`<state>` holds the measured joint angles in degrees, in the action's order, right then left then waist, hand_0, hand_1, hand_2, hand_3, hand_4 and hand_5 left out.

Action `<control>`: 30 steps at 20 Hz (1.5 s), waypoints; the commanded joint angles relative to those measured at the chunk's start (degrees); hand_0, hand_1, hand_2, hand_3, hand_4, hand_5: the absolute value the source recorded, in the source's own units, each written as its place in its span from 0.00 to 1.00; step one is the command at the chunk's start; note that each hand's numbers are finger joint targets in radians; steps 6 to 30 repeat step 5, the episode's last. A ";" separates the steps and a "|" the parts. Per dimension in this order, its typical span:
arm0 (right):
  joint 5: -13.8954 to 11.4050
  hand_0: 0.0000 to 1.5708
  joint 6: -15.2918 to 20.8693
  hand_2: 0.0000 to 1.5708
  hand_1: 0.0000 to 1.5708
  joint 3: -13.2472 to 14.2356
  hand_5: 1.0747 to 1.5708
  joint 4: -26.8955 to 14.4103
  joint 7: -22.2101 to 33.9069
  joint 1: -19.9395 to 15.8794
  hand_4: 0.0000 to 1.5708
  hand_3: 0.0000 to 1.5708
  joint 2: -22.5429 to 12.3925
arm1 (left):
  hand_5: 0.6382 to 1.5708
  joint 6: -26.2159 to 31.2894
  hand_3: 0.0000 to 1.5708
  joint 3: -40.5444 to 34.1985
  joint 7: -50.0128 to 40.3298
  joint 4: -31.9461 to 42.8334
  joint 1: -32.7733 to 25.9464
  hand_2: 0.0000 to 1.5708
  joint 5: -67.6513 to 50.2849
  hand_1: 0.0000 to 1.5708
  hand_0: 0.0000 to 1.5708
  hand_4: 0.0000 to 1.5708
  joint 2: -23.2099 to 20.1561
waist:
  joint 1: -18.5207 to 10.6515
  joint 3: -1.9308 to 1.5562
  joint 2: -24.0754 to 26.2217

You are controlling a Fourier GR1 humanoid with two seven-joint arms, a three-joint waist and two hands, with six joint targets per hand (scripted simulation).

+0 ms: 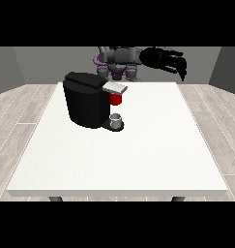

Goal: Insert the coffee pod into the coffee machine and close the lid

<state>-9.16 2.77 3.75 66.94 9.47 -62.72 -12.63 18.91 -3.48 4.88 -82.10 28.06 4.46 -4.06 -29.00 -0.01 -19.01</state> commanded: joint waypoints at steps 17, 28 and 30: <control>0.38 0.00 -0.15 0.00 0.00 -7.72 1.00 2.14 -6.76 9.25 0.17 0.00 11.81 | 1.00 -1.83 0.00 -1.54 3.71 3.15 -9.44 0.00 1.39 0.00 0.00 0.17 -0.55 | 9.29 0.03 7.91; 0.38 0.00 -0.15 0.00 0.00 -7.72 1.00 2.14 -6.76 9.25 0.17 0.00 11.81 | 1.00 -1.83 0.00 -1.54 3.71 3.15 -9.44 0.00 1.39 0.00 0.00 0.17 -0.55 | 9.29 0.03 7.91; 0.38 0.00 -0.15 0.00 0.00 -7.72 1.00 2.14 -6.76 9.25 0.17 0.00 11.81 | 1.00 -1.83 0.00 -1.54 3.71 3.15 -9.44 0.00 1.39 0.00 0.00 0.17 -0.55 | 9.29 0.03 7.91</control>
